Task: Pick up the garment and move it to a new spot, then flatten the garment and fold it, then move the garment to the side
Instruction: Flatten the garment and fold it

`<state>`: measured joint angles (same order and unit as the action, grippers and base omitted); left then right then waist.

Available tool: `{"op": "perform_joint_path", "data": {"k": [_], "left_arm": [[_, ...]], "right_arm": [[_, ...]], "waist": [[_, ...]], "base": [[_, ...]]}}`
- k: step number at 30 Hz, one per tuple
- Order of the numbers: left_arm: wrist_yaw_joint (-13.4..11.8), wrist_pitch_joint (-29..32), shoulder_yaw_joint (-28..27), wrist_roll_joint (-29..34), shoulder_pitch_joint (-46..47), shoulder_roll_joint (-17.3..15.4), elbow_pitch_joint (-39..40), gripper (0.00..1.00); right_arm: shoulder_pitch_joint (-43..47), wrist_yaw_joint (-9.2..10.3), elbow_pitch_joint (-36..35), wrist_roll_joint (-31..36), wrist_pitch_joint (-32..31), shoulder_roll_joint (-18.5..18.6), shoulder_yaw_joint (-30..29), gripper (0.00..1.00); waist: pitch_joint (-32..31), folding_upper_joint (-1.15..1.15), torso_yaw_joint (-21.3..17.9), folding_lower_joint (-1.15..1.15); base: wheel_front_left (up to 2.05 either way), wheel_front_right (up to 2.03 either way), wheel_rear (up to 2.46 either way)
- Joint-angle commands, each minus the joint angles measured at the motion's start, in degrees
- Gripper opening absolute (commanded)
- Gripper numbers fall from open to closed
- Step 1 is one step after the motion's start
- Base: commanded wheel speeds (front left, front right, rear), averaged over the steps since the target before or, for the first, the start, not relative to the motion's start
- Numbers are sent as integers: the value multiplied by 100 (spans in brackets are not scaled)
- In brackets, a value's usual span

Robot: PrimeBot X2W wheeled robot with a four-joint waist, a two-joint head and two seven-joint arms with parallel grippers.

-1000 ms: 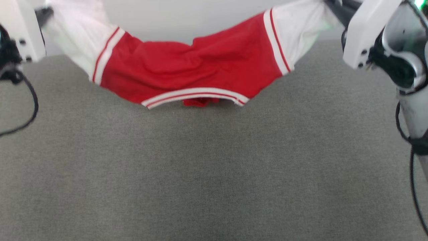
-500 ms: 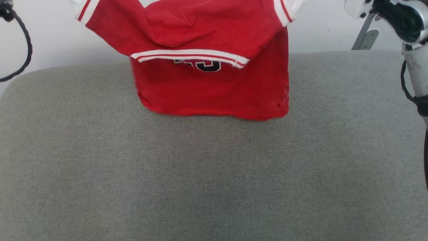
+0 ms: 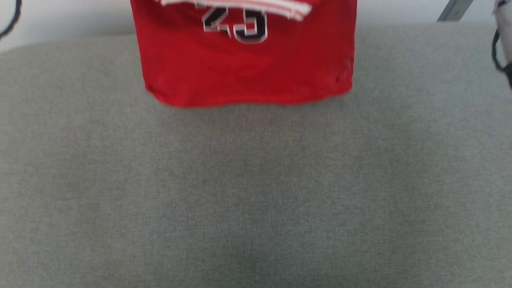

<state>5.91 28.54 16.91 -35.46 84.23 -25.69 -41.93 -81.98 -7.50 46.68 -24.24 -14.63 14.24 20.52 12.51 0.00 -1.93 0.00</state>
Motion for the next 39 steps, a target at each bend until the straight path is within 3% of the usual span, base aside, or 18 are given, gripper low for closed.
{"op": "perform_joint_path", "data": {"k": [1,10,13,18,26,31,39], "left_arm": [[23,-165,15,49,154,11,-57,0],[99,-2169,113,484,1177,138,-650,0],[117,-2707,193,519,1221,206,-913,0],[148,-3008,413,403,915,241,-1437,0],[156,-2691,837,-132,135,255,-1803,0],[157,-1821,1323,-533,-563,180,-1778,0],[157,-492,1716,-1179,-1810,-300,-1289,0]], "right_arm": [[-151,2,124,116,227,-37,-30,0],[-1357,2,1291,1738,2570,-157,-711,0],[-1514,2,1502,2351,2864,-278,-982,0],[-1260,3,2005,2904,2896,-473,-1231,0],[-616,2,2533,2942,2644,-694,-1278,0],[14,3,2682,2669,2120,-779,-1093,0],[1019,2,2681,1630,1324,-921,-454,0]], "waist": [[307,0,28,0],[1056,0,144,0],[1199,0,196,0],[1255,0,271,0],[1102,0,371,0],[836,0,401,0],[423,0,326,0]], "base": [[0,0,0],[0,0,0],[0,0,0],[0,0,0],[0,0,0],[0,0,0],[0,0,0]]}}
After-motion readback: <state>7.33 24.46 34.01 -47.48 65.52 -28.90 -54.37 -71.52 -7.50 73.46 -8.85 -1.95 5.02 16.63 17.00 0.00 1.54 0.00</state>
